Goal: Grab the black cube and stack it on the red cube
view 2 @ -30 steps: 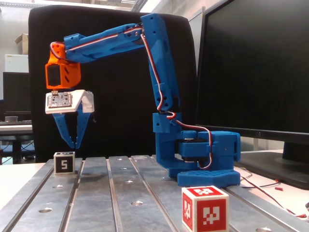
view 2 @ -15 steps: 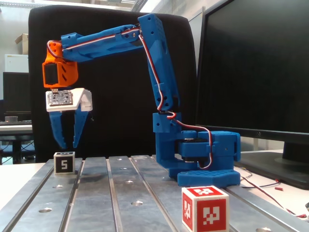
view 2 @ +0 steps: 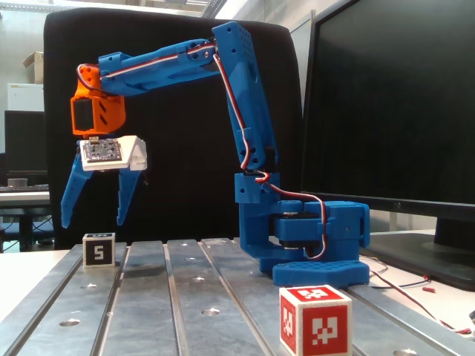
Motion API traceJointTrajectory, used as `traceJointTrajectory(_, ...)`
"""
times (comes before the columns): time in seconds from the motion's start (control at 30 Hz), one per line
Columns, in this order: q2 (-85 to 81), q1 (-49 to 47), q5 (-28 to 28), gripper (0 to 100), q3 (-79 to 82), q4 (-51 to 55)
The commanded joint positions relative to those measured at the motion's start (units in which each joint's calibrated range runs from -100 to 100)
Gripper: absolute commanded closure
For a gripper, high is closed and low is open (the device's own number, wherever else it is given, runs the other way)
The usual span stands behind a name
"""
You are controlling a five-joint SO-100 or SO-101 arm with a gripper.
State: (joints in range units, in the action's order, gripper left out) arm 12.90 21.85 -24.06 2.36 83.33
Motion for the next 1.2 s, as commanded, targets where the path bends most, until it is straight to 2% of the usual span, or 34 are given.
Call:
traceJointTrajectory(0.0, -0.28, 0.55, -0.19, 70, 0.49, -0.34)
traceJointTrajectory(0.37, -0.28, 0.26, -0.03, 69, 6.19, -3.33)
traceJointTrajectory(0.53, -0.28, -0.18, 2.02, 70, 6.37, -4.62)
traceJointTrajectory(1.17, 4.23, -1.29, 2.28, 70, 5.92, -6.41)
